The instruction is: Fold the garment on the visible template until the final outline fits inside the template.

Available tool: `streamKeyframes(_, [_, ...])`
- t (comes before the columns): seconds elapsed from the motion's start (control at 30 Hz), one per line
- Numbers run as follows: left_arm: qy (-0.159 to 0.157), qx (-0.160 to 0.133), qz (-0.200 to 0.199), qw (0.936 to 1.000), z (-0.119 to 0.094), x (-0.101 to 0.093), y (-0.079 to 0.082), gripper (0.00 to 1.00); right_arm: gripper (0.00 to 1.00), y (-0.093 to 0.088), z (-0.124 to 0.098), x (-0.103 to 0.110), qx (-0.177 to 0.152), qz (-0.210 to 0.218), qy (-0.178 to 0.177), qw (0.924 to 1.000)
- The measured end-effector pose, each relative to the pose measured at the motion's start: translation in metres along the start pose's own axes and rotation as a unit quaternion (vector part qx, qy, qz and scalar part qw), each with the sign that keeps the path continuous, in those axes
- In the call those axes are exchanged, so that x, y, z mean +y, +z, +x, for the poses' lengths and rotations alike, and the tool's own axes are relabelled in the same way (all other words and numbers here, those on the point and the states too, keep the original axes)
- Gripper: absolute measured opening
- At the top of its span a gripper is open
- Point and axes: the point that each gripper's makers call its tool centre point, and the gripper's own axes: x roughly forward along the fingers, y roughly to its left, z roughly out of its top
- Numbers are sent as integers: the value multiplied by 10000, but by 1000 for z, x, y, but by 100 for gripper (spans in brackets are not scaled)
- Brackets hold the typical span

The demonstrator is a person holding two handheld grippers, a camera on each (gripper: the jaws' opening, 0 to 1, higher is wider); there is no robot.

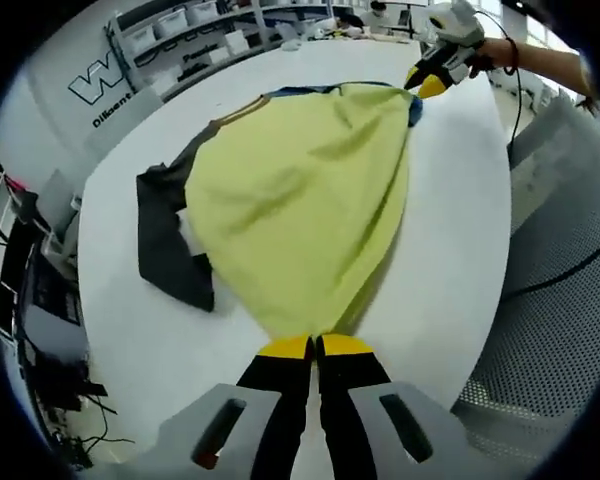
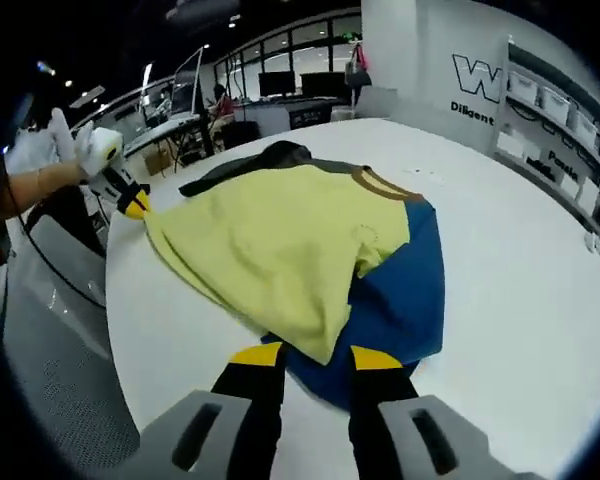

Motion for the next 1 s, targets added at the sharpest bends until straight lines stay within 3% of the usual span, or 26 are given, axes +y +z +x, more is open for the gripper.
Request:
streamKeyframes(0.2, [36,-25,-15,10000,-2,1,1,4,0,0,2,3,77,-291,26,9995])
streamKeyframes(0.43, [94,-57,-9,9999,-2,3,2,4,0,16,-6,20,-36,-233,434,9988])
streamKeyframes(0.57, [161,-36,0,9999,-2,6,-1,4,0,43,-13,32,-449,95,852,9953])
streamKeyframes(0.7, [194,-53,-48,9998,-3,7,-2,4,0,77,-11,28,-832,300,941,9916])
streamKeyframes(0.83, [206,-57,-62,9998,-3,8,-3,4,0,100,1,24,-916,305,958,9907])
streamKeyframes(1.0, [211,-65,-57,9997,-3,9,-3,4,0,123,33,21,-913,242,937,9911])
